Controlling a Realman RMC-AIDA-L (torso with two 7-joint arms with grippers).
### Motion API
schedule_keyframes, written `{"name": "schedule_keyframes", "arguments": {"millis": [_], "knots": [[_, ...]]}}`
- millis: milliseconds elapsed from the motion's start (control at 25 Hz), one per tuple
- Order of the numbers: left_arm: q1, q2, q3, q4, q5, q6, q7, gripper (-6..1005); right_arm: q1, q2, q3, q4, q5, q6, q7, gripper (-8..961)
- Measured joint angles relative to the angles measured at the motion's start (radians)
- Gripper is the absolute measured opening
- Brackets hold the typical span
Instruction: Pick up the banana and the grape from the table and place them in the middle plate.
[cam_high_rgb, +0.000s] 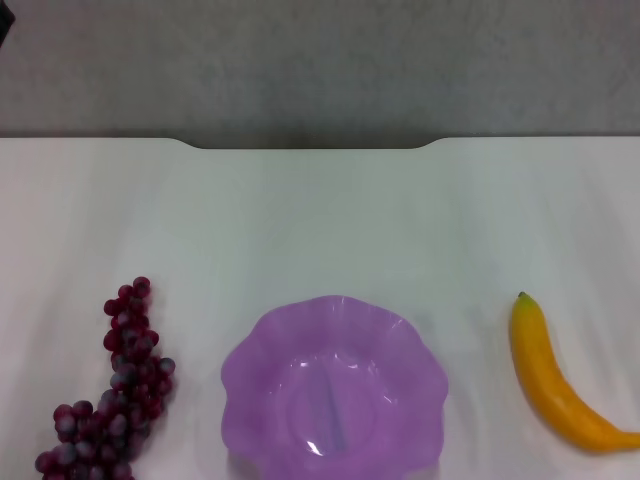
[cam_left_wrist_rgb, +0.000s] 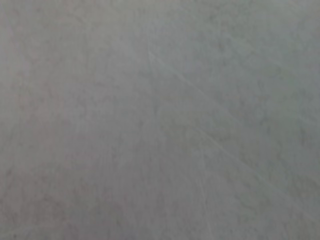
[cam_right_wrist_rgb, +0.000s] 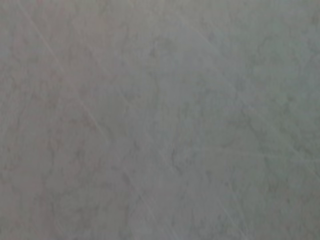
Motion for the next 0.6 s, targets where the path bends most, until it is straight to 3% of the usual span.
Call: {"name": "schedule_keyframes", "arguments": {"millis": [600], "knots": [[0.0,0.0,0.0,0.0,-0.003,0.0,0.0,863,0.0,0.0,0.0,-0.002,0.0,0.001,0.0,758]]}}
